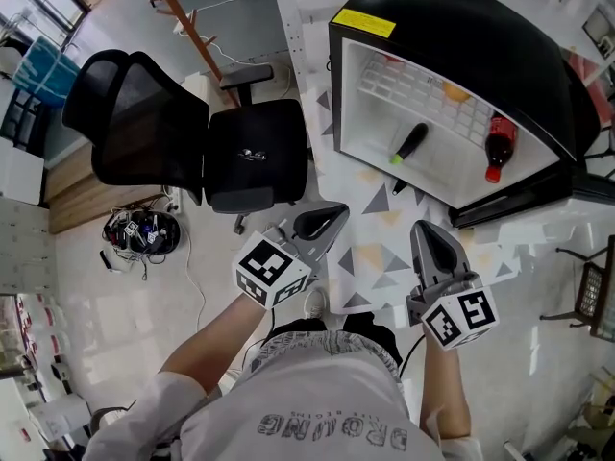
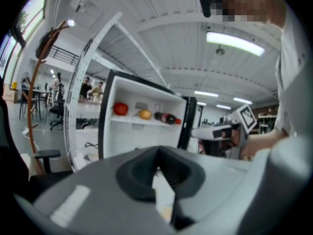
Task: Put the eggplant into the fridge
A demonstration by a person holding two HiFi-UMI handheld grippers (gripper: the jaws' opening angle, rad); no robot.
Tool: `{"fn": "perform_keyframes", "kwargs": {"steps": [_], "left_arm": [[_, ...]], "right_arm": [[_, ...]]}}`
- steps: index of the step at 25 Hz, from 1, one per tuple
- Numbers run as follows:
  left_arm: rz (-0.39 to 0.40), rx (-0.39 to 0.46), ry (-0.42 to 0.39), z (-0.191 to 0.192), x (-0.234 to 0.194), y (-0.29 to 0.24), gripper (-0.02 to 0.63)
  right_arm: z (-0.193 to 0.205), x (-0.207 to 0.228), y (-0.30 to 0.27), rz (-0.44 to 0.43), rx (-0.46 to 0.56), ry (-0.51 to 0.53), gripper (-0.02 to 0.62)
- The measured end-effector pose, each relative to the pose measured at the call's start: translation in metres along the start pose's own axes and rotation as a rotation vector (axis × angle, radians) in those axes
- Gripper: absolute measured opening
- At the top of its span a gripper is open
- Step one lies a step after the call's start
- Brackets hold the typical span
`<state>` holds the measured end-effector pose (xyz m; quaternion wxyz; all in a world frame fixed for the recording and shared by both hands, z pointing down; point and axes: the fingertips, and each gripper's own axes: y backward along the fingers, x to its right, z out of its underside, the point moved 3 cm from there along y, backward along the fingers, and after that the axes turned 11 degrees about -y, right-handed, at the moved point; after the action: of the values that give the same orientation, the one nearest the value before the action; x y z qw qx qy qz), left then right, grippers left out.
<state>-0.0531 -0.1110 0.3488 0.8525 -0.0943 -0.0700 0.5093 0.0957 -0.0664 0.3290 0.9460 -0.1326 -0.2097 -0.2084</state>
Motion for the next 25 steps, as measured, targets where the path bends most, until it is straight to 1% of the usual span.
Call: {"fn": "perform_keyframes", "kwargs": {"steps": [15, 19, 25], "left_arm": [[0.003, 0.019, 0.015, -0.0023, -0.0043, -0.0058, 0.006], [0.006, 0.027, 0.031, -0.0041, -0.0045, -0.0079, 0.006], [-0.002, 0.024, 0.038, -0.0012, -0.0055, -0.0096, 0.006]], "right_arm": [[0.0028, 0.0025, -0.0069, -0.013, -0.030, 0.002, 0.003], [0.0031, 0.0038, -0.0065, -0.012, -0.034, 0.001, 0.003], [0.0031, 0.0071, -0.0055, -0.009, -0.034, -0.002, 0.003]]}}
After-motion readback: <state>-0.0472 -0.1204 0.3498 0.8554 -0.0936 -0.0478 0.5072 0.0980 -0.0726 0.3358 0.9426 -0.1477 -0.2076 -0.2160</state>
